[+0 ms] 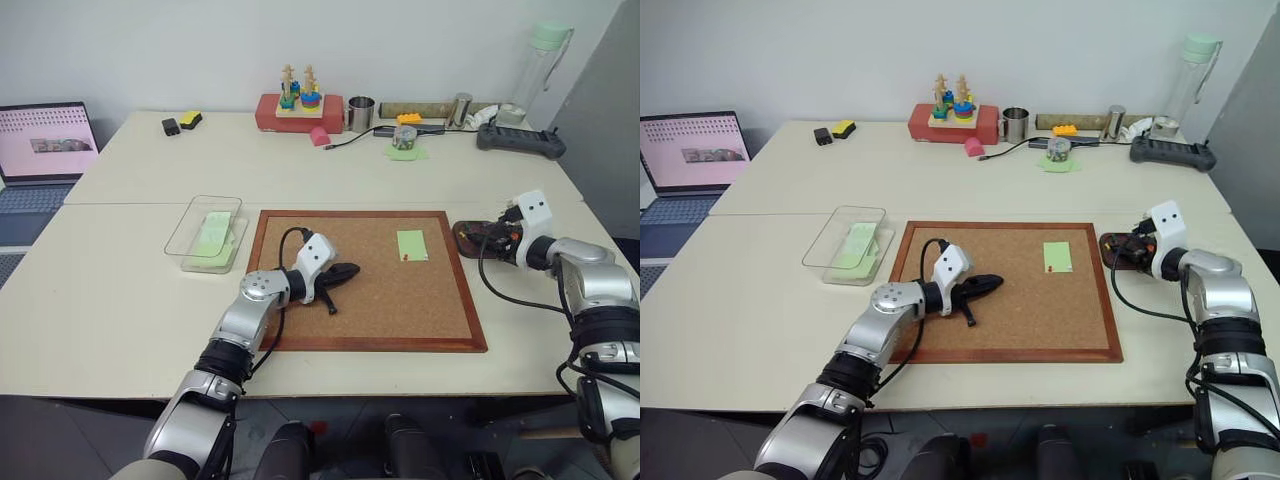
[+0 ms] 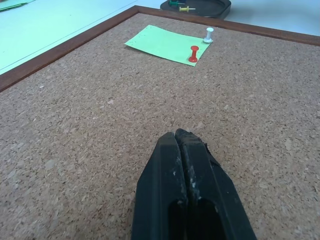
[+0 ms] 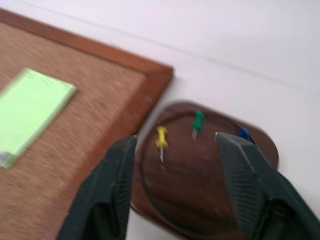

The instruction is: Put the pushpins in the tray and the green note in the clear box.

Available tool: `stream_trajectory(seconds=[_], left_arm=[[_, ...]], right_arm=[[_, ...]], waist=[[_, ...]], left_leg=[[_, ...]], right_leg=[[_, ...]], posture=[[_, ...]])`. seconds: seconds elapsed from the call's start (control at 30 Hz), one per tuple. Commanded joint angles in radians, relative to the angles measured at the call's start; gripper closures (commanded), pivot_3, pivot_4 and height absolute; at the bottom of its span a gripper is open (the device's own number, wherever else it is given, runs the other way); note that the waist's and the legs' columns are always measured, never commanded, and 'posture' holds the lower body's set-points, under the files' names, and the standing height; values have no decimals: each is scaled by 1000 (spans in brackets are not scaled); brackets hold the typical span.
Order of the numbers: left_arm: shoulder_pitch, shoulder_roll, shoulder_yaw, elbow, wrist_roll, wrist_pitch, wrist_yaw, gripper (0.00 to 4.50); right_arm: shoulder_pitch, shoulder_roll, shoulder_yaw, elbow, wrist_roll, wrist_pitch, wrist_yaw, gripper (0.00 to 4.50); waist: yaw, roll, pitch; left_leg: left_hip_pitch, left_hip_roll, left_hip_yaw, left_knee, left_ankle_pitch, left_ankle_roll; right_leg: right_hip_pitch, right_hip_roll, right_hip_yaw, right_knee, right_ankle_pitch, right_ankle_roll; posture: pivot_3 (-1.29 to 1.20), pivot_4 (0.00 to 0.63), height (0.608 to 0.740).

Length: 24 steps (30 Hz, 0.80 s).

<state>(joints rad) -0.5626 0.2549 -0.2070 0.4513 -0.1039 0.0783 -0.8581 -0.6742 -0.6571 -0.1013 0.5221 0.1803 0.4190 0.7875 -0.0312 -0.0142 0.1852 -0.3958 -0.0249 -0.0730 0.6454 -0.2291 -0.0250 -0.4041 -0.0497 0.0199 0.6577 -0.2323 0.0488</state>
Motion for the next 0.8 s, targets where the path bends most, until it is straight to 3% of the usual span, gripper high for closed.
stream_trajectory(seconds=[0.03, 0.23, 0.63, 0.8], left_arm=[[15, 5, -11, 29, 20, 9, -4, 4500], [17, 10, -11, 25, 20, 12, -7, 4500], [27, 31, -9, 2, 21, 25, -14, 4500], [37, 43, -6, -10, 20, 30, -15, 4500]], right_arm=[[116, -42, 16, -277, 93, 22, 167, 1471], [181, 14, 77, -367, 72, -19, 153, 1471], [134, 109, 112, -148, 10, -216, 100, 1471], [121, 127, 109, -96, 1, -273, 105, 2375]], waist=[[0, 0, 0], [-3, 0, 0], [-2, 0, 0], [-4, 0, 0]], left_leg=[[0, 0, 0, 0, 0, 0], [0, 0, -2, 0, 0, 0], [0, 0, -1, 0, 0, 0], [1, 1, -1, 0, 0, 0]], right_leg=[[0, 0, 0, 0, 0, 0], [0, 0, -2, 0, -3, 5], [0, 0, -2, 0, -3, 5], [0, 2, -1, 0, -3, 5]], posture=[[0, 150, 740], [0, 150, 740], [0, 150, 740], [0, 150, 740]])
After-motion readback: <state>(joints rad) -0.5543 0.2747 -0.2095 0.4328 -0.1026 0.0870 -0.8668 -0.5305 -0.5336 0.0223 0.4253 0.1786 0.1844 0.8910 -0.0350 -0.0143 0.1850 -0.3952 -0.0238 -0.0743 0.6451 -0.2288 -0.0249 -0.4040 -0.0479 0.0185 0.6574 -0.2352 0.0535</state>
